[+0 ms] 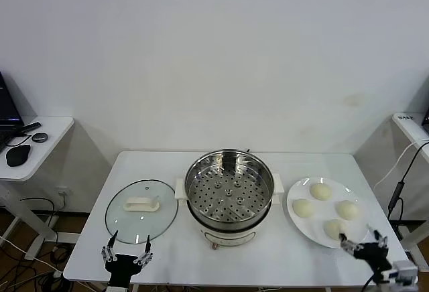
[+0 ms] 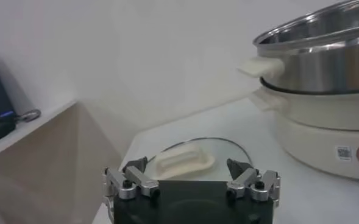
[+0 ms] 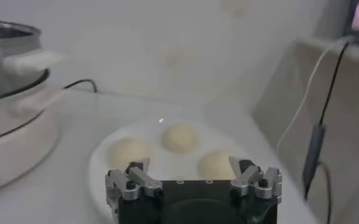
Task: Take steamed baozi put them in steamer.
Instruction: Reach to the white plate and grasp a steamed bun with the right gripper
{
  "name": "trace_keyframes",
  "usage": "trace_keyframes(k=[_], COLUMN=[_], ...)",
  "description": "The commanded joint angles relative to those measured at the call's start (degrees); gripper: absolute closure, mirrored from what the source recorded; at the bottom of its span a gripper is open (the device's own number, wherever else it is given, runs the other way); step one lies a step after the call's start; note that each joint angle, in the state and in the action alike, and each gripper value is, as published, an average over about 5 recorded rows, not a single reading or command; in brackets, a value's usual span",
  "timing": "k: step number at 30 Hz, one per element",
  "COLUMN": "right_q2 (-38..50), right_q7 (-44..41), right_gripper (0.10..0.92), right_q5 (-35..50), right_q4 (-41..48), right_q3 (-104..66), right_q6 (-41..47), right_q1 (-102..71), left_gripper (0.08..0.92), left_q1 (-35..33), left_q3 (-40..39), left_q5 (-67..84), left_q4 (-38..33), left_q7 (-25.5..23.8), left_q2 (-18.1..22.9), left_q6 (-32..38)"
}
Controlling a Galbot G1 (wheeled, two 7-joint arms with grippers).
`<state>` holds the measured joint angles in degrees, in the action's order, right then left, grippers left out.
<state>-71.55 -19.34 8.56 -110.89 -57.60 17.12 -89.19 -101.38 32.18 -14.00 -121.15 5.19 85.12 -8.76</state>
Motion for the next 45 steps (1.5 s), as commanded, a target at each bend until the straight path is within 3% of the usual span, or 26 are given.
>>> trace_keyframes(k=[1, 5, 8, 11, 14, 17, 20, 28, 37, 45], right_q2=[16.0, 29.5, 37.6, 41.3, 42.3, 41.2, 38.7, 30.1, 25.5, 20.5], right_q7=[-6.2, -11.0, -17.6, -28.1, -39.4, -45.4, -47.4, -52.4, -51.9, -50.2], right_gripper=[0.203, 0.203, 0.203, 0.203, 0.203, 0.203, 0.203, 0.203, 0.203, 0.203], right_q5=[-12.5, -15.7, -22.7, -28.9, -33.3, -37.5, -40.6, -42.2, -40.0, -44.6], right_q4=[4.2, 9.8, 16.0, 21.9, 27.1, 34.0, 40.7, 50.6, 56.5, 62.0], right_q3=[0.1, 6.7, 15.5, 24.6, 32.6, 41.7, 50.7, 64.5, 64.4, 61.2], right_q6=[3.5, 1.8, -0.2, -4.0, -13.4, -25.4, -30.6, -31.1, -29.1, -30.1], right_q1=[13.8, 21.5, 31.0, 40.8, 50.1, 59.2, 67.8, 78.2, 77.5, 75.3], left_gripper=[0.177, 0.177, 0.177, 0.177, 0.177, 0.177, 0.177, 0.177, 0.177, 0.177], left_q1=[-0.5, -1.1, -1.1, -1.4, -1.6, -1.6, -1.9, -2.3, -3.6, -4.0], left_q3=[0.1, 0.1, 0.0, 0.1, 0.3, 0.6, 0.6, 0.3, 0.7, 0.7], left_q5=[-0.3, -0.5, -1.2, -1.8, -2.2, -2.1, -1.7, -1.7, -1.7, -1.7], left_q4=[-0.8, -2.3, -2.8, -3.4, -3.9, -4.4, -4.8, -4.6, -4.9, -4.9], left_q7=[1.6, 1.9, 2.6, 3.1, 3.2, 3.4, 3.6, 3.9, 4.4, 4.5], left_q2=[0.8, 1.7, 2.6, 3.0, 3.0, 3.3, 3.8, 4.2, 4.3, 4.3], left_q6=[-0.8, -1.1, -1.1, -1.1, -1.0, -1.0, -1.2, -1.2, -1.2, -1.3])
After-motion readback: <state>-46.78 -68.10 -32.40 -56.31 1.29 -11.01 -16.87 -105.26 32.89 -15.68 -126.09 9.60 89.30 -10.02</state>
